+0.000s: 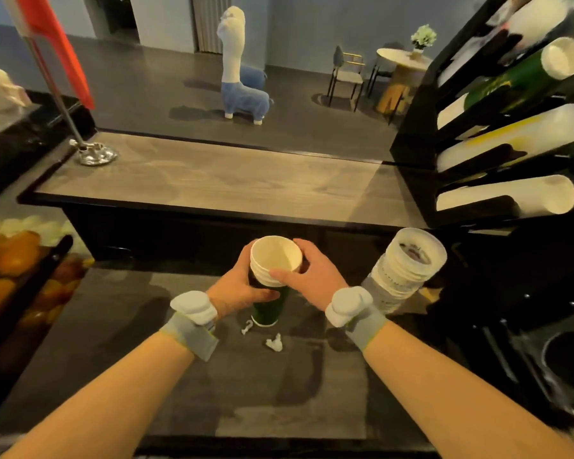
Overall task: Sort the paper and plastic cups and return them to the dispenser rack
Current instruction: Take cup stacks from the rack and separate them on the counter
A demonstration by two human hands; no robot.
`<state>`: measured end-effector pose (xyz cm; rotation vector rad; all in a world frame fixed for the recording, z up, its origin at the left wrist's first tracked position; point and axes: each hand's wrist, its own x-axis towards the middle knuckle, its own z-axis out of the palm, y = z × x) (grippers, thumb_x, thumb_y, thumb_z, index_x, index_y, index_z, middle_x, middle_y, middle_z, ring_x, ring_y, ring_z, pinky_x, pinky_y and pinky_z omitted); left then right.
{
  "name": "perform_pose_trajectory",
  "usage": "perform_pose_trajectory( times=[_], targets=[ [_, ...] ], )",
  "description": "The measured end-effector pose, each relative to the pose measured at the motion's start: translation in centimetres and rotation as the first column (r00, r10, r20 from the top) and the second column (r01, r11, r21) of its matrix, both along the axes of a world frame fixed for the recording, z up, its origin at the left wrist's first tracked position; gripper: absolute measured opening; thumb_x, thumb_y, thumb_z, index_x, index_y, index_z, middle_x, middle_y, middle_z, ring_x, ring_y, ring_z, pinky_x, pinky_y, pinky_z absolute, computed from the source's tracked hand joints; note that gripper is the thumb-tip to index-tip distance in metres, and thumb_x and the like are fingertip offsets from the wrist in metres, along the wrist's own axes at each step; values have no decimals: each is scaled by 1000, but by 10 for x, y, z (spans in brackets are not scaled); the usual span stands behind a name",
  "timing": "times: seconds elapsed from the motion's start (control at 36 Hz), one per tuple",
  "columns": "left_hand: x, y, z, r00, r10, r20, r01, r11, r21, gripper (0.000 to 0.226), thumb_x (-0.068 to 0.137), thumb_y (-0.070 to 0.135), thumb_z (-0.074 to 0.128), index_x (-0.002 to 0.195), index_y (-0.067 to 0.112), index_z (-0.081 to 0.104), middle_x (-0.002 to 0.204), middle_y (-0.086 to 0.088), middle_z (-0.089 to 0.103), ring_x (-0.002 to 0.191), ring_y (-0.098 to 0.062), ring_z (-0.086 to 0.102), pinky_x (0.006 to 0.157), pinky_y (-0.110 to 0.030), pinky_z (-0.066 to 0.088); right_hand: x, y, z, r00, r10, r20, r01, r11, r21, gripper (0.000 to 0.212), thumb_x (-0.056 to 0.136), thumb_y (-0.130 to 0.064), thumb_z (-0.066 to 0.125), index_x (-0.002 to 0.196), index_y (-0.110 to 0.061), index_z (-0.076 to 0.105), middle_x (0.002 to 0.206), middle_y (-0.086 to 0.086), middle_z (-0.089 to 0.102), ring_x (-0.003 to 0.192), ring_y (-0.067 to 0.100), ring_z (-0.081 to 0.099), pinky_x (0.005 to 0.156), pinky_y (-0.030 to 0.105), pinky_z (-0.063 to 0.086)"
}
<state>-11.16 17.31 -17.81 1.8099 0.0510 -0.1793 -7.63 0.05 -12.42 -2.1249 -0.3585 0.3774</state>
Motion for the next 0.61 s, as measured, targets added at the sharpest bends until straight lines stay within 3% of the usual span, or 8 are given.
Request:
perform_pose_trajectory(
  times=[0.11,0.25,0.39,0.47,0.56,0.61],
  targets=[
    [4,-2,-32,1000,-15,-14,16,1000,9,94,70,27,87,134,53,24,133,18,44,124,-1,45,105,-28,40,2,-1,-35,998,-41,-52,41,999,7,70,72,-36,85,130,-27,48,115,-11,59,104,9,58,71,11,44],
    [20,-6,-63,994,103,-22,-97,975,202,96,57,53,84,134,57,27,128,5,46,122,-20,42,108,-45,38,16,-3,-67,992,-107,-65,107,994,-2,65,73,-32,85,124,-26,46,104,-17,56,92,1,57,65,7,46],
    [42,-15,-82,997,77,-31,-69,977,203,95,68,28,84,143,45,29,138,7,50,140,-29,29,120,-46,12,36,-4,-95,977,-192,-94,189,981,-46,56,80,-26,81,120,-25,41,96,-17,52,84,1,55,60,9,44],
    [52,-21,-93,992,90,-84,-72,976,203,95,70,19,83,144,43,29,141,2,46,144,-30,26,118,-53,24,45,-5,-109,962,-230,-149,224,973,-61,47,90,-31,69,127,-22,42,105,-10,55,90,7,56,64,11,42],
    [57,-20,-103,989,109,-102,-90,980,176,93,71,11,82,141,48,32,128,7,44,135,-29,40,112,-51,37,52,-7,-116,940,-268,-209,261,963,-60,37,99,-33,54,132,-20,45,113,-4,55,101,16,55,77,21,43],
    [62,-20,-109,990,106,-95,-91,985,149,89,72,11,81,140,46,35,130,5,47,130,-26,47,107,-53,43,57,-9,-121,927,-276,-255,269,961,-65,36,100,-35,52,133,-22,46,116,-2,56,102,16,54,87,30,47]
  ],
)
